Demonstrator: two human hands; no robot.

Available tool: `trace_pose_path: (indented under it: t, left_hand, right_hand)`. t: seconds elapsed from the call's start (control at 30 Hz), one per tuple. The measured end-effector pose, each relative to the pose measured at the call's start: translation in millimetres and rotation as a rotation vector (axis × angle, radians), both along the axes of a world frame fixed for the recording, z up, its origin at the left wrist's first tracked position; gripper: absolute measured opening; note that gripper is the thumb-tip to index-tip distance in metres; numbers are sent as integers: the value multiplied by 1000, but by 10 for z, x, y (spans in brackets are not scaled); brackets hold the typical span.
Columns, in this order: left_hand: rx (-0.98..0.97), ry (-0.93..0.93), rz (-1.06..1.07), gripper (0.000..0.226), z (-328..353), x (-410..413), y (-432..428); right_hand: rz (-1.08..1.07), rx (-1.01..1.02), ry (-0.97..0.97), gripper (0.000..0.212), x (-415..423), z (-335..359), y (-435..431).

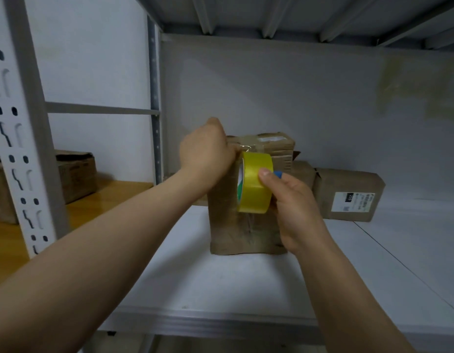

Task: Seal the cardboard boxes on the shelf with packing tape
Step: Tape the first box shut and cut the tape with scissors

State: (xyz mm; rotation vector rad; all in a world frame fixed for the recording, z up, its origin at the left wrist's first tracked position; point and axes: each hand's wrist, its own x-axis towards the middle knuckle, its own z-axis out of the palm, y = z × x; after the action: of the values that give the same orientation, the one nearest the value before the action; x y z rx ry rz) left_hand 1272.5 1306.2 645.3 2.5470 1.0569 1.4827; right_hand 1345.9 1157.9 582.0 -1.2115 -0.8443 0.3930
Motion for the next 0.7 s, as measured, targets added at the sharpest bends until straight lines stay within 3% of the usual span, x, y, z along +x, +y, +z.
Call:
trace_pose_path:
  t: [0.1,0.17,0.23,0.3,0.37,0.47,0.7]
  left_hand:
    - [-455,-167,-305,39,53,26,-70]
    - [-912,-196,-604,39,70,51,-209]
    - [-1105,-106,-654,31,75,105,-271]
    - [-1175,-86,-673,23,72,163,-243]
    - [-1253,-142,-723,18,90,191,-208]
    - [-1303,-172,-742,18,105,214,-165]
    - [-1285,-65,-696,26,-73,278,-140]
  right_hand:
    - [-43,-92,-160,37,46,102,-1]
    - [-320,-215,-477,62,90,194,-24]
    - [-671,-234,-732,61,170,319,-54]
    - [-783,-178,-905,38,295,485,-20]
    - [-610,-244,-1042,25,481,643,135]
    - [-330,-405,-998,31,672,778,377]
    - [-335,-428,-890,29,840,728,556]
